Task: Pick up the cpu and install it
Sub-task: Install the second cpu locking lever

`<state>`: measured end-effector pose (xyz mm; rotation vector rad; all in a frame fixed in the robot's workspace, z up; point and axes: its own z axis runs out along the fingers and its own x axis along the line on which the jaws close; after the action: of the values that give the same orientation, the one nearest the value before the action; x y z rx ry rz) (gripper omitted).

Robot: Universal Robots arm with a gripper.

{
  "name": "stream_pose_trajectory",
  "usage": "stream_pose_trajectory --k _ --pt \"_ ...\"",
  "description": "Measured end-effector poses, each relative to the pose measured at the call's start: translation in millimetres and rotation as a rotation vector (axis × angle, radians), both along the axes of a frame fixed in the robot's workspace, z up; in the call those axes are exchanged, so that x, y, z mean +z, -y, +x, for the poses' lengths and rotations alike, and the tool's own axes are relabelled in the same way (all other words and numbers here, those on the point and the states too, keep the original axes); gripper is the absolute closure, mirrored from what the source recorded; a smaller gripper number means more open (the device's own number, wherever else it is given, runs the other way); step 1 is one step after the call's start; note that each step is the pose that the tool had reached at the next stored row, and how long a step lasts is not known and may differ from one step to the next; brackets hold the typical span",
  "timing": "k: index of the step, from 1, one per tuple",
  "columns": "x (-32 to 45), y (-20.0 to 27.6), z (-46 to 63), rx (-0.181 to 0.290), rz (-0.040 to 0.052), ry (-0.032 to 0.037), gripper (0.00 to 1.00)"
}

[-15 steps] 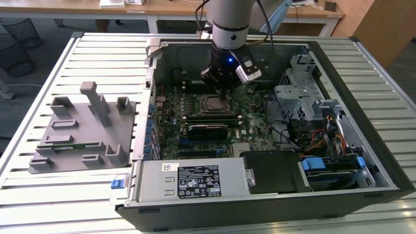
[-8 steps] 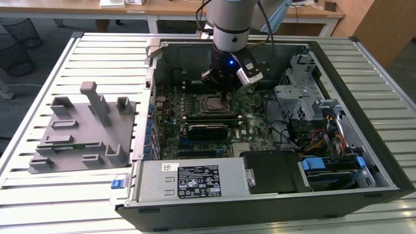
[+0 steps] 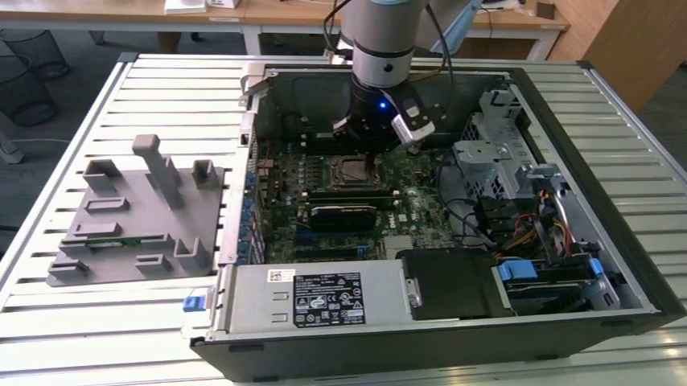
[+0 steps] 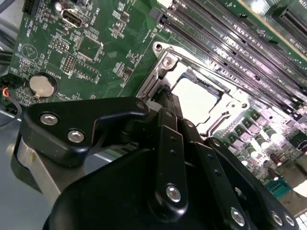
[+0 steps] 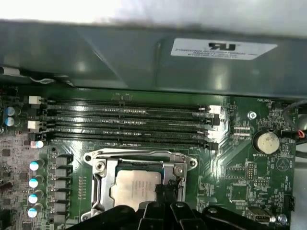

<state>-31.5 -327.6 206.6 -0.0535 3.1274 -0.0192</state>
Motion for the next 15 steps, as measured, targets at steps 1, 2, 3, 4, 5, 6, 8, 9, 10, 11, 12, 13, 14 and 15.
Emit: stream_pose_trajectory --k 1,2,3,4,5,6,8,9,10,11,12,13,14,15 --pt "1.8 0.0 0.0 0.0 -0.0001 0.0 0.89" --pt "4.4 0.0 0.0 0.0 -0.0006 0.0 0.89" --pt "7.9 0.0 0.1 0.0 -0.0016 0.0002 0.89" --pt "11.8 0.0 0.0 0.0 -0.0033 0.0001 0.89" --pt "15.0 0.0 0.0 0.0 -0.0047 0.0 0.89" --pt "17.9 0.0 0.0 0.0 -0.0052 0.0001 0.89" --pt "23.8 0.0 -0.1 0.0 -0.0058 0.0002 0.89" --pt "26.7 0.0 -0.4 0.0 -0.0058 0.0005 0.89" --pt "29.5 0.0 -0.8 0.0 -0.0062 0.0007 0.89" --pt "31.2 0.0 -0.9 0.0 -0.0062 0.0007 0.89" --pt "33.4 0.0 -0.9 0.0 -0.0062 0.0008 0.89" --pt "35.1 0.0 -1.0 0.0 -0.0062 0.0009 0.89" --pt "37.1 0.0 -1.1 0.0 -0.0063 0.001 0.89" --pt "38.7 0.0 -1.1 0.0 -0.0062 0.001 0.89"
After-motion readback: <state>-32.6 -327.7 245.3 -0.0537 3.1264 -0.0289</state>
